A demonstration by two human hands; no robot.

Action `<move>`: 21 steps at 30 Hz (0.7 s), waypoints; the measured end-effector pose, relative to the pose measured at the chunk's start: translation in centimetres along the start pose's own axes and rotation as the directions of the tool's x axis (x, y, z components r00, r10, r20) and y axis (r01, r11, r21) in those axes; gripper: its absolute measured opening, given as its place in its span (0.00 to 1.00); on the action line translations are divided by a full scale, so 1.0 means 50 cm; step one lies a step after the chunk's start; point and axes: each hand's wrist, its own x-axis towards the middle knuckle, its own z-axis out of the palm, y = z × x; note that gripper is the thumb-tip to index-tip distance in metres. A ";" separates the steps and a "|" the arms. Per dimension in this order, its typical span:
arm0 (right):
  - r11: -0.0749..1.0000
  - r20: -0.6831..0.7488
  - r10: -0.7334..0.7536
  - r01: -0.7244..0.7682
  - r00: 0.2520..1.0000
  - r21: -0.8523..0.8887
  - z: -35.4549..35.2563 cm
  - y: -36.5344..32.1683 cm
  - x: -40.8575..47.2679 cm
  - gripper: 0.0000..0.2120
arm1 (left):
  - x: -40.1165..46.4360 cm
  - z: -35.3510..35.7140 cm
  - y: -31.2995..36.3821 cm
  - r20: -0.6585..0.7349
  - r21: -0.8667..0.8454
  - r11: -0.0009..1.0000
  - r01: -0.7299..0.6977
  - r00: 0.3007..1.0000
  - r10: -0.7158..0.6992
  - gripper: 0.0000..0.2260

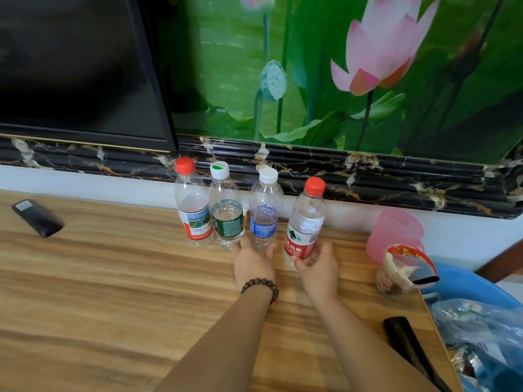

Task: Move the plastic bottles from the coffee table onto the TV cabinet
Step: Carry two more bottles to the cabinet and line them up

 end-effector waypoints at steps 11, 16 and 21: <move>1.000 0.033 0.008 -0.008 0.999 -0.025 0.031 -0.036 0.023 0.21 | 0.008 0.009 0.005 -0.057 -0.020 1.000 -0.016 0.998 0.015 0.26; 1.000 0.041 0.017 -0.017 0.999 -0.009 0.030 -0.036 0.022 0.22 | 0.010 0.012 0.003 -0.055 0.000 0.999 -0.038 0.998 0.038 0.25; 0.994 0.097 0.043 -0.053 0.994 0.100 0.016 -0.037 0.012 0.25 | 0.002 0.008 0.002 -0.047 -0.022 0.998 -0.061 0.997 0.060 0.28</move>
